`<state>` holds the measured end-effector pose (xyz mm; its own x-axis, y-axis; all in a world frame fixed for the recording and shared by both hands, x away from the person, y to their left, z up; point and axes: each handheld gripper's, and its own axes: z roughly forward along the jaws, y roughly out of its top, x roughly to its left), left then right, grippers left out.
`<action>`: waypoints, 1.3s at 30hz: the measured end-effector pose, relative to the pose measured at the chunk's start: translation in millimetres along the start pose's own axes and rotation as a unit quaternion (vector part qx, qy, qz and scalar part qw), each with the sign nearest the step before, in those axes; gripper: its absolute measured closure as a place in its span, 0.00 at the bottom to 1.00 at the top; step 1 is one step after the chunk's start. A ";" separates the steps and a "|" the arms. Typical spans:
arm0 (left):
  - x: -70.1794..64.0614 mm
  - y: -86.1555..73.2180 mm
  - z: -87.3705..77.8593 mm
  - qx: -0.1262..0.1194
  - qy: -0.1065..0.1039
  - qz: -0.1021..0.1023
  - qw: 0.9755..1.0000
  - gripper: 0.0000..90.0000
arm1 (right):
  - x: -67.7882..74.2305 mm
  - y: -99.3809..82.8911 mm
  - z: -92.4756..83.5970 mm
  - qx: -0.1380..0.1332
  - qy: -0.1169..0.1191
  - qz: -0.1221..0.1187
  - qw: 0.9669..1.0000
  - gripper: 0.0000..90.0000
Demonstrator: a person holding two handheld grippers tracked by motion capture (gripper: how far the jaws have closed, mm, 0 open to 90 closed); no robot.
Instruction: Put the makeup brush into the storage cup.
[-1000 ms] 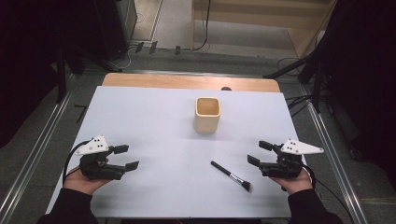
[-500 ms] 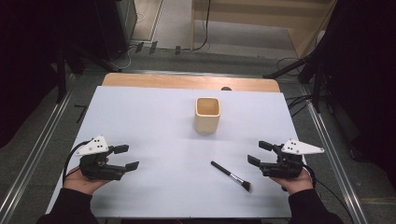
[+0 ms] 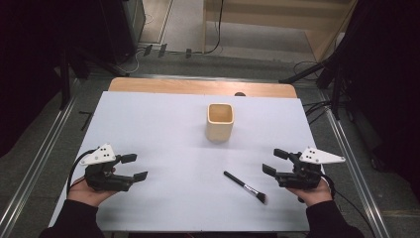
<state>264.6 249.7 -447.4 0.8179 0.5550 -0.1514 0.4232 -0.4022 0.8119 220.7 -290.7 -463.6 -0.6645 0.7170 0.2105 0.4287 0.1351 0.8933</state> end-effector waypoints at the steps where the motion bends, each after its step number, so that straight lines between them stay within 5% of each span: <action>1: 0.1 0.0 0.1 0.000 0.000 0.001 1.000 0.28 | 0.2 0.3 0.3 0.000 0.000 -0.002 1.000 0.27; 30: -0.9 0.7 1.5 0.004 -0.003 0.001 1.000 0.28 | 29.6 14.3 33.6 -0.006 0.037 -0.020 0.999 0.27; 39: -0.7 0.3 1.9 0.006 -0.003 0.001 1.000 0.28 | 32.2 17.7 40.1 0.021 0.030 -0.029 0.999 0.26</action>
<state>264.9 247.8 -448.1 0.8210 0.5502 -0.1523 0.4260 -0.4128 0.8051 231.4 -237.9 -456.9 -0.7239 0.6649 0.1840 0.4135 0.2046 0.8872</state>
